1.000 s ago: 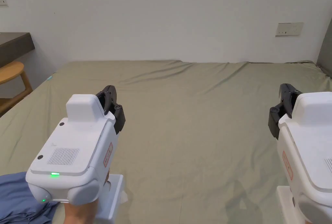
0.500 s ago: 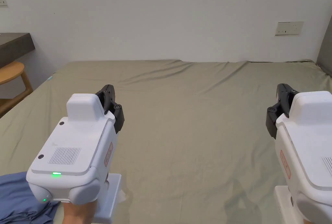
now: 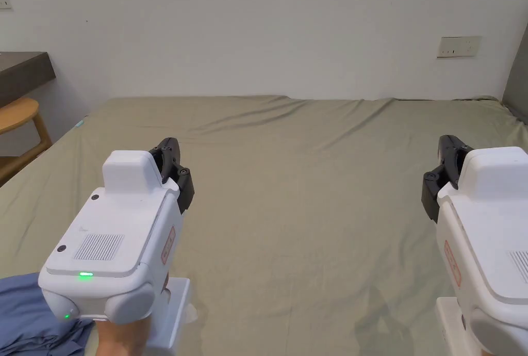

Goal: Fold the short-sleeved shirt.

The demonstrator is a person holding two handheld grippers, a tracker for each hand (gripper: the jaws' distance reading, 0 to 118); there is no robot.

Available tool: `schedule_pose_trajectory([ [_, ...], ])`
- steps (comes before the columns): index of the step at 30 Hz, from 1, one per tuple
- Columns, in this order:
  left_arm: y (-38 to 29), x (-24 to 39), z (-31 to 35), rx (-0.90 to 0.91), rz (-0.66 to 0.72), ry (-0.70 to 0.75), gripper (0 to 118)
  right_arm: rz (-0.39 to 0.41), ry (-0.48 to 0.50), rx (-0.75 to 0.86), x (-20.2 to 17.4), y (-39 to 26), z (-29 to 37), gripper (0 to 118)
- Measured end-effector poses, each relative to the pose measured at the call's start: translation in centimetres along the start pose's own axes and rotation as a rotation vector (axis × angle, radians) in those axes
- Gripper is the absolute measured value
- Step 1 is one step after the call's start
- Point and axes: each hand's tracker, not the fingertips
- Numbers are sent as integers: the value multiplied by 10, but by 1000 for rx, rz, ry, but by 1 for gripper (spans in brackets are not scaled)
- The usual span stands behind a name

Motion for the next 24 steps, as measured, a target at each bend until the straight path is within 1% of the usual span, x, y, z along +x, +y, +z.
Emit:
schedule_pose_trajectory([
  [3, -1, 0, 0, 3, -13, 8, 0, 10, -2, -3, -1, 1, 0, 1],
  [24, -1, -3, 0, -2, 0, 10, 0, 7, 6, 0, -3, 1, 2, 1],
])
